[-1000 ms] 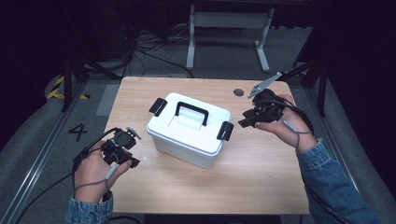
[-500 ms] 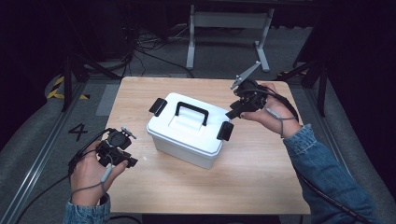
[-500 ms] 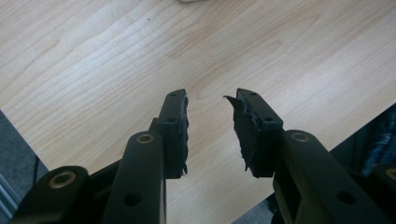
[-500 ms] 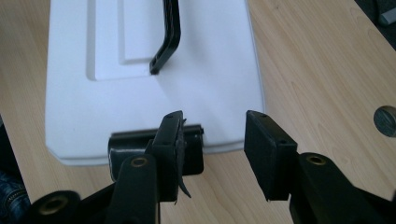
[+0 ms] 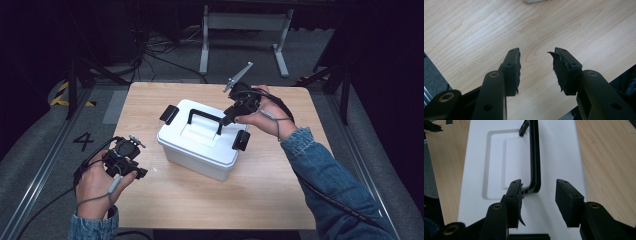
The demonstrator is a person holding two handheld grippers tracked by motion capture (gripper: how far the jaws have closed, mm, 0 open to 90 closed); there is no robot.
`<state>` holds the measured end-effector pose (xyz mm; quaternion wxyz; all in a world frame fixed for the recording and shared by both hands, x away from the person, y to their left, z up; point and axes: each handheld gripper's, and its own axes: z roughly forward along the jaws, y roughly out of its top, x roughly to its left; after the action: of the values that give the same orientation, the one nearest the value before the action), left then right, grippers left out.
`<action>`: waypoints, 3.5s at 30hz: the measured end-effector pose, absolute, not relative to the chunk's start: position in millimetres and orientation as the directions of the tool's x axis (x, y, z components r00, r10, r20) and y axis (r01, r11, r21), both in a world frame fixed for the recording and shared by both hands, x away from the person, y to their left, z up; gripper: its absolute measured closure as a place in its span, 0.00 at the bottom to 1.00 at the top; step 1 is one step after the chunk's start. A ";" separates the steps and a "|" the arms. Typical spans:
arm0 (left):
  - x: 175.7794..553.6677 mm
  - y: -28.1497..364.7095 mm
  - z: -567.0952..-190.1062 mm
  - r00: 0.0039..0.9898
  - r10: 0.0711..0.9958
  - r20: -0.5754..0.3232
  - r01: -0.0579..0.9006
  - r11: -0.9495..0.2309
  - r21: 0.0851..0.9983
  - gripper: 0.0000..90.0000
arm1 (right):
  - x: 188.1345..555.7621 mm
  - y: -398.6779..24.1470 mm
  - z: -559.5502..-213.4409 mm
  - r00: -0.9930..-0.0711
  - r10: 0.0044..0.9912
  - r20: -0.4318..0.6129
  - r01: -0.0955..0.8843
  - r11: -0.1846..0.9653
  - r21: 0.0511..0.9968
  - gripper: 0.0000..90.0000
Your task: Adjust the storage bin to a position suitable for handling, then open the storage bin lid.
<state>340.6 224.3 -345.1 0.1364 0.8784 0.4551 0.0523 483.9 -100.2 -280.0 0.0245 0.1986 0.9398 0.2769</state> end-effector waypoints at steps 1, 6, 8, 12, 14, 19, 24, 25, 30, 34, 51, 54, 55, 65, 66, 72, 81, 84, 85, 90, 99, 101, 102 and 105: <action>340.5 224.1 -344.9 0.578 0.816 -0.035 0.788 -0.546 0.286 0.64 | 484.7 -97.1 -281.2 -0.920 0.387 0.068 0.362 0.768 0.528 0.64; 343.2 225.6 -343.9 0.591 0.806 -0.036 0.779 -0.557 0.288 0.65 | 491.0 -80.5 -288.1 -0.923 0.373 0.092 0.365 0.777 0.513 0.65; 343.7 224.8 -344.3 0.579 0.813 -0.060 0.789 -0.541 0.291 0.66 | 493.7 -75.5 -291.0 -0.923 0.372 0.102 0.370 0.780 0.505 0.66; 346.4 224.9 -343.6 0.578 0.813 -0.072 0.792 -0.537 0.291 0.69 | 499.0 -66.9 -296.8 -0.921 0.366 0.134 0.383 0.786 0.485 0.74; 348.5 225.2 -342.3 0.580 0.812 -0.064 0.788 -0.540 0.296 0.69 | 500.4 -63.3 -298.5 -0.924 0.356 0.142 0.379 0.794 0.475 0.79; 354.8 222.6 -341.1 0.590 0.804 -0.065 0.779 -0.547 0.305 0.66 | 499.4 -55.4 -298.1 -0.936 0.335 0.113 0.348 0.816 0.461 0.91; 358.3 222.2 -341.4 0.597 0.800 -0.063 0.774 -0.554 0.306 0.65 | 497.7 -53.5 -298.4 -0.939 0.323 0.117 0.339 0.821 0.459 0.92; 358.5 222.6 -341.4 0.598 0.799 -0.066 0.774 -0.554 0.306 0.64 | 497.3 -53.5 -298.5 -0.939 0.321 0.119 0.339 0.821 0.460 0.92; 361.2 226.7 -340.1 0.597 0.800 -0.061 0.773 -0.553 0.310 0.64 | 496.2 -52.7 -298.0 -0.941 0.316 0.120 0.335 0.822 0.460 0.93; 363.1 224.2 -341.8 0.599 0.798 -0.069 0.776 -0.556 0.299 0.64 | 493.6 -52.2 -297.8 -0.940 0.323 0.111 0.336 0.820 0.463 0.93; 361.2 227.6 -344.7 0.592 0.802 -0.073 0.782 -0.551 0.291 0.62 | 487.5 -59.2 -276.9 -0.946 0.310 0.099 0.316 0.800 0.510 0.94; 358.8 228.7 -343.7 0.581 0.809 -0.085 0.791 -0.536 0.296 0.62 | 485.3 -62.7 -267.9 -0.950 0.302 0.082 0.299 0.794 0.529 0.94; 358.2 228.6 -343.7 0.576 0.812 -0.093 0.794 -0.530 0.296 0.62 | 484.7 -64.6 -264.7 -0.949 0.306 0.082 0.300 0.789 0.536 0.94; 359.7 228.2 -345.1 0.579 0.810 -0.093 0.793 -0.533 0.294 0.61 | 478.1 -92.2 -238.9 -0.942 0.330 0.066 0.306 0.757 0.578 0.94; 359.9 228.1 -345.2 0.577 0.811 -0.097 0.795 -0.530 0.294 0.61 | 477.6 -95.0 -237.6 -0.940 0.335 0.063 0.308 0.755 0.579 0.94; 361.5 227.5 -345.8 0.581 0.808 -0.093 0.794 -0.539 0.280 0.60 | 475.4 -119.0 -231.6 -0.929 0.364 0.064 0.331 0.739 0.587 0.94; 362.7 228.9 -346.9 0.584 0.807 -0.087 0.792 -0.543 0.279 0.59 | 472.8 -158.5 -225.8 -0.908 0.415 0.060 0.365 0.711 0.601 0.94; 362.4 228.7 -347.5 0.578 0.810 -0.097 0.797 -0.535 0.278 0.59 | 470.1 -172.1 -225.9 -0.903 0.426 0.059 0.372 0.704 0.605 0.94; 362.2 228.5 -347.6 0.573 0.813 -0.101 0.801 -0.530 0.278 0.59 | 470.1 -172.1 -225.9 -0.903 0.426 0.059 0.372 0.704 0.605 0.94; 363.1 228.2 -347.8 0.586 0.806 -0.082 0.790 -0.546 0.278 0.59 | 468.0 -204.5 -225.6 -0.880 0.469 0.074 0.411 0.674 0.613 0.94; 363.2 226.8 -350.0 0.578 0.810 -0.095 0.798 -0.538 0.271 0.59 | 463.4 -242.9 -224.5 -0.856 0.511 0.077 0.444 0.649 0.618 0.94; 363.1 226.6 -350.1 0.578 0.810 -0.096 0.799 -0.538 0.271 0.59 | 462.5 -250.8 -224.5 -0.852 0.519 0.074 0.446 0.645 0.621 0.94; 363.1 226.6 -350.1 0.578 0.810 -0.096 0.799 -0.538 0.271 0.59 | 462.5 -250.8 -224.5 -0.852 0.519 0.074 0.446 0.645 0.621 0.94; 363.3 226.9 -349.9 0.580 0.810 -0.091 0.797 -0.540 0.271 0.59 | 460.5 -265.8 -225.5 -0.840 0.536 0.079 0.462 0.634 0.620 0.94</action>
<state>363.3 226.9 -349.9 0.1426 0.8772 0.4579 0.0225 460.5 -265.8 -225.5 0.0565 0.2767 0.9021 0.3264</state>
